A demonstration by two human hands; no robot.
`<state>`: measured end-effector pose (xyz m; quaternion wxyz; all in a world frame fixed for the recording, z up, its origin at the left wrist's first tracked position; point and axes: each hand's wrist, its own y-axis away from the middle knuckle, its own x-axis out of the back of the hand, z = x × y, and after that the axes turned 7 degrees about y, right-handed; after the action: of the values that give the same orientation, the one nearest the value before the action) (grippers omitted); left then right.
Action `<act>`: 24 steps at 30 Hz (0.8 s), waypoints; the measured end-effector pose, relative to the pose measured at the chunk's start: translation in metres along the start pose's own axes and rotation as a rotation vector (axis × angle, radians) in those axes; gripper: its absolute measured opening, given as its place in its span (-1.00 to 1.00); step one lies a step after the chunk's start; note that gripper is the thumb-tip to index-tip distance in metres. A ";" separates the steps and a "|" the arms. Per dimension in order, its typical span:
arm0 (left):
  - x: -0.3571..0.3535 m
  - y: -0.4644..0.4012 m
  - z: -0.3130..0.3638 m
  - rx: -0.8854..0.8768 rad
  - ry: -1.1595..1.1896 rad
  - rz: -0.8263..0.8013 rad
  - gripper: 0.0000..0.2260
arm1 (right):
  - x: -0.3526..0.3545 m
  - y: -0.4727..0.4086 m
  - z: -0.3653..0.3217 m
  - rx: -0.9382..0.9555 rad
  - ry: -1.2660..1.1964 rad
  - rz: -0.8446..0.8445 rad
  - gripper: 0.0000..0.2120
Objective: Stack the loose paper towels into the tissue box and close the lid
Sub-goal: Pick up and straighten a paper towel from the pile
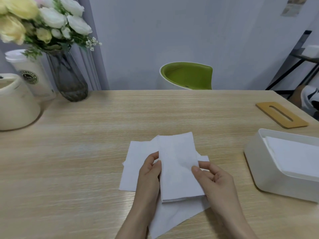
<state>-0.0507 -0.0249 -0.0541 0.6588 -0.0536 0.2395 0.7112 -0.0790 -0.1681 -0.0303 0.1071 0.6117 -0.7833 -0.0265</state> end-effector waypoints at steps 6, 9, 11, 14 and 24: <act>0.000 0.000 0.000 -0.019 0.015 -0.017 -0.77 | 0.000 0.000 0.003 0.012 0.015 0.009 -0.96; -0.001 -0.001 -0.002 -0.056 0.031 0.004 -0.78 | 0.001 0.001 0.004 0.011 0.031 0.006 -0.96; -0.001 -0.001 -0.003 -0.078 0.019 0.011 -0.78 | 0.002 0.001 0.005 0.008 0.047 -0.006 -0.97; 0.001 -0.001 -0.005 -0.080 0.001 -0.014 -0.85 | 0.003 0.000 0.006 0.027 0.085 -0.014 -0.98; -0.002 0.001 -0.008 -0.094 -0.031 -0.042 -0.79 | -0.004 0.001 0.008 0.101 0.296 -0.132 -0.57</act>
<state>-0.0530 -0.0301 -0.0602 0.6738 -0.0785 0.1944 0.7085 -0.0804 -0.1650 -0.0381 0.1883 0.6639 -0.7174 0.0962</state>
